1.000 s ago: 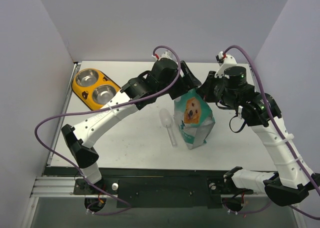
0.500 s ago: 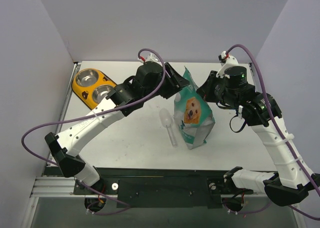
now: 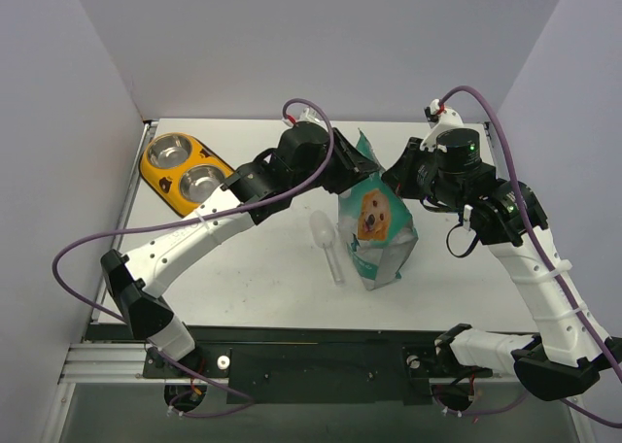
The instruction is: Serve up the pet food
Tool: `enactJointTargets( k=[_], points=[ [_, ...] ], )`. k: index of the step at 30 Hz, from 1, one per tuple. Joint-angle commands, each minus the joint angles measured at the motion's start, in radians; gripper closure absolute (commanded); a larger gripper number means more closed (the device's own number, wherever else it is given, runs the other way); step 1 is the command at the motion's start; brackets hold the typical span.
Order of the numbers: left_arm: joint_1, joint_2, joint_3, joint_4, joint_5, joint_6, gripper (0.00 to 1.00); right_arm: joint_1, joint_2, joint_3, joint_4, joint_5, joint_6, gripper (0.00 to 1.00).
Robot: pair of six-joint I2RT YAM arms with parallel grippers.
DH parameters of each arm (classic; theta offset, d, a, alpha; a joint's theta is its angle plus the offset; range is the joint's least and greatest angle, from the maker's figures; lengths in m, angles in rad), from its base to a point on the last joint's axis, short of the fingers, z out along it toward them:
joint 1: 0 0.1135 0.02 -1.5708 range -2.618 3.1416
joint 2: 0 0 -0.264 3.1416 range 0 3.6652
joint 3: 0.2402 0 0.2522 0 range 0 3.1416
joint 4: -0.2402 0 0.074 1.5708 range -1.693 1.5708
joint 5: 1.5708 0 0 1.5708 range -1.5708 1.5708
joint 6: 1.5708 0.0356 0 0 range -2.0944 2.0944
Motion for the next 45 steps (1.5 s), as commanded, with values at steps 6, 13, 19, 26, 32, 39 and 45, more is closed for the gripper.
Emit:
enactJointTargets(
  k=[6,13,19,26,32,39,45],
  points=[
    [-0.006,0.004,-0.004,0.056,0.019,-0.005,0.48,-0.011,-0.010,0.014,0.019,-0.010,-0.013,1.00],
    [-0.008,0.010,-0.001,0.005,0.025,-0.002,0.57,-0.011,-0.010,0.023,0.012,-0.011,-0.038,1.00],
    [-0.006,0.011,-0.001,0.002,0.025,0.009,0.65,-0.009,-0.005,0.027,0.004,0.007,-0.056,1.00],
    [-0.008,0.022,0.008,-0.010,0.031,0.005,0.72,-0.005,0.005,0.057,-0.022,0.053,-0.076,1.00],
    [-0.006,0.060,0.063,-0.079,0.034,0.010,0.74,0.008,0.010,0.068,-0.027,0.053,-0.085,1.00],
    [0.005,0.073,0.080,-0.091,0.035,0.027,0.63,0.008,0.014,0.069,-0.030,0.035,-0.088,1.00],
    [0.005,0.082,0.102,-0.069,0.032,0.058,0.52,0.006,0.007,0.077,-0.031,0.042,-0.087,1.00]
  ],
)
